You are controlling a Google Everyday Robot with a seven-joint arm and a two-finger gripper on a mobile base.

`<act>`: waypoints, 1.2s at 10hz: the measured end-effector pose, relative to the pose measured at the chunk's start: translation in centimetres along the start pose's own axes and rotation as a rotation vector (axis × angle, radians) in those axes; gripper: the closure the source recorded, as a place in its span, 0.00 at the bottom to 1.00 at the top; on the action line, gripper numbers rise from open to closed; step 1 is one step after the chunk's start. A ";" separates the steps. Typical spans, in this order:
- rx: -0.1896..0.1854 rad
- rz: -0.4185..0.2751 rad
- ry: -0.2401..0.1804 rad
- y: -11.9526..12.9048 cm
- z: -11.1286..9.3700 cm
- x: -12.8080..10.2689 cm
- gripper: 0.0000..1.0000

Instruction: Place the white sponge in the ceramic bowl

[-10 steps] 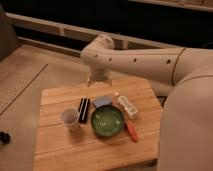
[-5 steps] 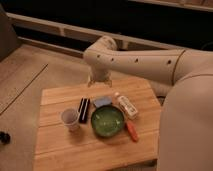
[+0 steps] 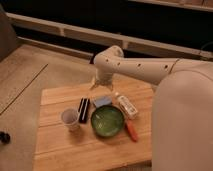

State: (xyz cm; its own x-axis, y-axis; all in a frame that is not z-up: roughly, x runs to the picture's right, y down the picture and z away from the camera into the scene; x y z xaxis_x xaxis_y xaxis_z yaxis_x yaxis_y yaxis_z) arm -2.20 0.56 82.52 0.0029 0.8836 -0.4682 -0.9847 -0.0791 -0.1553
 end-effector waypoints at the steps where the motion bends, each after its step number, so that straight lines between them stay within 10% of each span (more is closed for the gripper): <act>1: 0.002 -0.002 0.010 -0.5 1.2 -0.1 0.35; 5: 0.051 0.010 0.038 -3.7 5.4 -0.6 0.35; 12: 0.099 0.059 -0.003 -5.4 5.4 -2.0 0.35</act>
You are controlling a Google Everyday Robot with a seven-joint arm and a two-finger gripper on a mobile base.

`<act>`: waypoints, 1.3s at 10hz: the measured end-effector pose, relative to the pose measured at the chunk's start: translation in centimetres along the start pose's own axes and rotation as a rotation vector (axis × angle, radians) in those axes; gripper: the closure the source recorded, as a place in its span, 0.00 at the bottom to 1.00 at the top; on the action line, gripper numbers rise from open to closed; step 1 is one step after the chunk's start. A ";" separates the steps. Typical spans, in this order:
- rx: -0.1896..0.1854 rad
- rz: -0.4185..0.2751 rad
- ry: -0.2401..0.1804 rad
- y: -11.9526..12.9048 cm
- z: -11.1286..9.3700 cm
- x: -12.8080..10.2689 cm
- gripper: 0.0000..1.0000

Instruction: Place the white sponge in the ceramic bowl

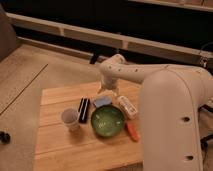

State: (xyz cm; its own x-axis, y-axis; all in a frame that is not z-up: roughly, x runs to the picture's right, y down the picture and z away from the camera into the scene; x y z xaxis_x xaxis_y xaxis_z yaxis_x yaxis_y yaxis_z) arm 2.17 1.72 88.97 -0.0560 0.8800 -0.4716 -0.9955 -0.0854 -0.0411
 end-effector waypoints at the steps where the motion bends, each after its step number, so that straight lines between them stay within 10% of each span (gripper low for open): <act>1: 0.013 0.010 -0.008 -0.4 0.4 -0.6 0.35; 13: -0.016 0.028 0.181 3.7 8.7 3.0 0.35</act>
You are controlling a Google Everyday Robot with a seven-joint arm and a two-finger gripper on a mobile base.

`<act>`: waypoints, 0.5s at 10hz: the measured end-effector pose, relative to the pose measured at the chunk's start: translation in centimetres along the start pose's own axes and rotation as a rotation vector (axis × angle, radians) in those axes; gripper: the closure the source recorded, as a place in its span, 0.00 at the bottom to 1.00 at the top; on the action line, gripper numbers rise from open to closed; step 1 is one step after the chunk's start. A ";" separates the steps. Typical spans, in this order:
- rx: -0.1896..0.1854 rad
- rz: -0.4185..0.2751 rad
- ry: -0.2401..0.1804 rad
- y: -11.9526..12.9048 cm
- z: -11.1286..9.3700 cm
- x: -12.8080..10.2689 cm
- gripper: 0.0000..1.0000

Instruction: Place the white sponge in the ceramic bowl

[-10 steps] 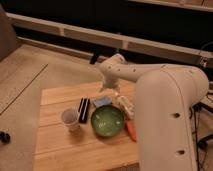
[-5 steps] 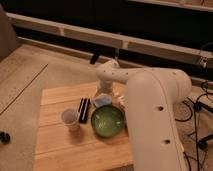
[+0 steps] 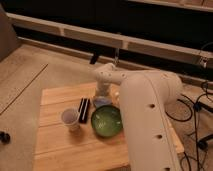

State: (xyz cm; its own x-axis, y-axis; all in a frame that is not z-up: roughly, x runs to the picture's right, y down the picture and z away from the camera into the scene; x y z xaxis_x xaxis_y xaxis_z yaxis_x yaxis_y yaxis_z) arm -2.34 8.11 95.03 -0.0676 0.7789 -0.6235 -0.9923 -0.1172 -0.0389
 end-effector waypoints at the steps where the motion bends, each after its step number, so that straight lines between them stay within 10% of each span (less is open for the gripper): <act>1: 0.006 0.006 0.011 -0.2 0.4 0.0 0.40; 5: 0.015 0.011 0.015 -0.5 0.4 -0.4 0.79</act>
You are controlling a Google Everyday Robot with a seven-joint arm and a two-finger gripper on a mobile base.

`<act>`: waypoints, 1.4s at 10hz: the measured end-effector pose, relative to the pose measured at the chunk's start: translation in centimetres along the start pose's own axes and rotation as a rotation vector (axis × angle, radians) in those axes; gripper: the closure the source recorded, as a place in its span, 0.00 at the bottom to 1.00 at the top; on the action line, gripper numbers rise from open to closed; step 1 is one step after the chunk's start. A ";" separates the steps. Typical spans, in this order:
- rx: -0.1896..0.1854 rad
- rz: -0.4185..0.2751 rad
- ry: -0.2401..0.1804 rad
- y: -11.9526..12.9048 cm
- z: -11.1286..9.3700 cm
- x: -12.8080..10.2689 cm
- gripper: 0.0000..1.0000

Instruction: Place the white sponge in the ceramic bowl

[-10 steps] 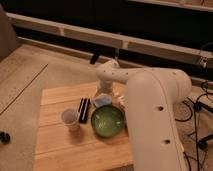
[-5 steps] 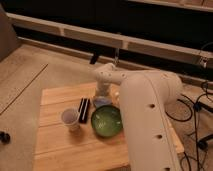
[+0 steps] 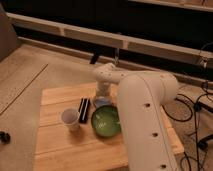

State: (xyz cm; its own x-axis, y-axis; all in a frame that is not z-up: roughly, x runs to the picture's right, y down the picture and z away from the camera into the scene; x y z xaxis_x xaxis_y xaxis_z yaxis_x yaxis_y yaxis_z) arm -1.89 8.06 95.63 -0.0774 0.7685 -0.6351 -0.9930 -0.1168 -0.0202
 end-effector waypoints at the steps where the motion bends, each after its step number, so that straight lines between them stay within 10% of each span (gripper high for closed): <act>1: 0.000 -0.002 -0.004 0.0 -0.2 -0.1 0.87; 8: -0.027 0.006 -0.034 -0.1 -1.8 -0.7 1.00; 14: -0.028 -0.037 -0.175 0.5 -8.0 -4.4 1.00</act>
State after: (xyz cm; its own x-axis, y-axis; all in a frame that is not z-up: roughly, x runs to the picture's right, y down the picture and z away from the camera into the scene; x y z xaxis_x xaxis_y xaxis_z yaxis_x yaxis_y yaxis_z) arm -1.30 -0.34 92.24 -0.0578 0.8698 -0.4899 -0.9928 -0.1018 -0.0637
